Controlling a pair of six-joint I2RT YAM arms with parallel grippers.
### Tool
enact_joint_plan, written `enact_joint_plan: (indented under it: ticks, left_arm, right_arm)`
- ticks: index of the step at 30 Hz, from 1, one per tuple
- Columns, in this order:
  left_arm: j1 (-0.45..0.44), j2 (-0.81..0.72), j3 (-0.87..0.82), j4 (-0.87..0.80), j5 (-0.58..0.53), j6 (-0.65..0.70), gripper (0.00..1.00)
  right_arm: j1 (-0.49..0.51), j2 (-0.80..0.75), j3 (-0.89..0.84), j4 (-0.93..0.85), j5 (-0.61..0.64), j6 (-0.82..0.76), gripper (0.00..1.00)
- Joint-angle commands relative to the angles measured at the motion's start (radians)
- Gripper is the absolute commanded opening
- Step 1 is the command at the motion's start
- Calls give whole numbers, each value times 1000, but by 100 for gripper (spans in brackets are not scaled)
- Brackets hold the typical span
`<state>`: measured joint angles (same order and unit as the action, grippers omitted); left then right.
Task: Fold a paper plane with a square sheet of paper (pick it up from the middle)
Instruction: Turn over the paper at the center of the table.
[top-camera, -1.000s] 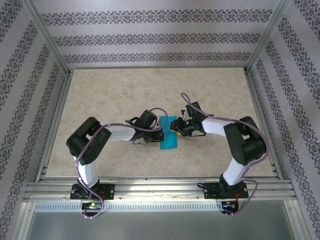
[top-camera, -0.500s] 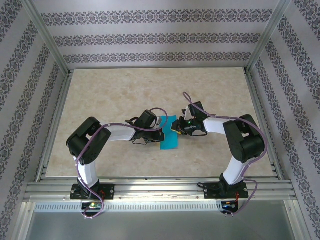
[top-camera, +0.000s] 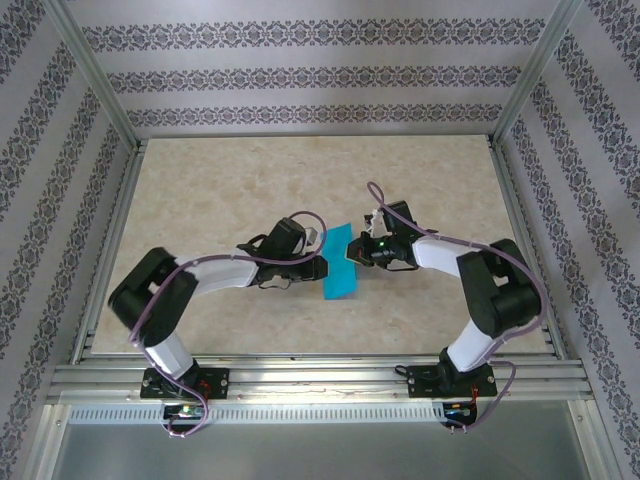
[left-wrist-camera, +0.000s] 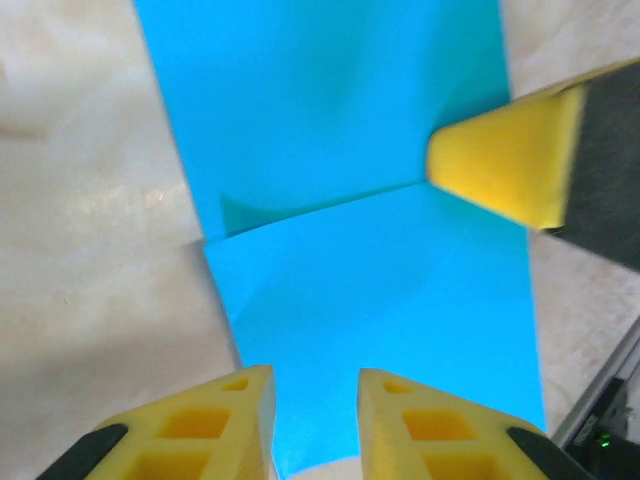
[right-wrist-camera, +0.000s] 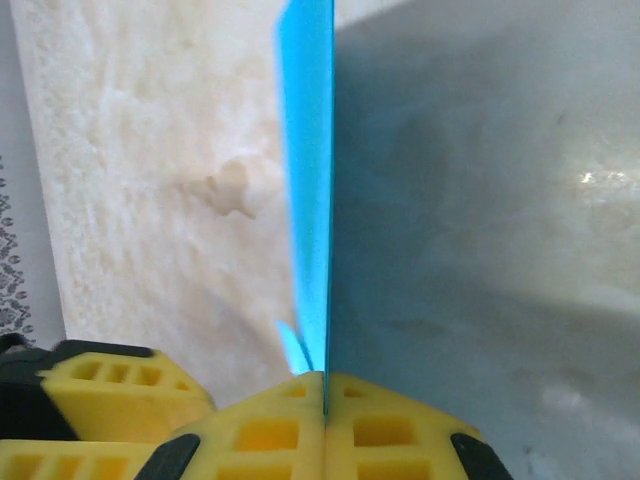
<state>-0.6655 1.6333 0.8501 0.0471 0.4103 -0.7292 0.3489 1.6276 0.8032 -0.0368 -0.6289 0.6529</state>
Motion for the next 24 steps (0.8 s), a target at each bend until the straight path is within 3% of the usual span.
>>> enact_joint_plan:
  ticks: [1, 4, 8, 11, 15, 18, 24]
  left_arm:
    - [4, -123, -43, -16, -131, 53, 34]
    - [7, -205, -80, -41, -228, 109, 44]
    - [12, -286, -104, -79, -293, 206, 56]
    - [16, -352, -136, -82, -382, 230, 77]
    - [26, -463, -204, -84, -499, 210, 100]
    - [34, -566, -278, -48, -524, 214, 100]
    - [49, -712, -341, -85, -593, 209, 100]
  right_arm:
    - [7, -102, 106, -245, 178, -175, 0]
    - [67, -150, 246, -524, 491, -374, 0]
    - [127, -132, 418, -785, 854, -472, 0]
    - [186, -55, 525, -933, 1099, -512, 0]
    - [242, 54, 613, -1053, 1288, -408, 0]
    - [287, 101, 637, -1068, 1371, -342, 0]
    - [378, 272, 720, -1126, 1388, -226, 0]
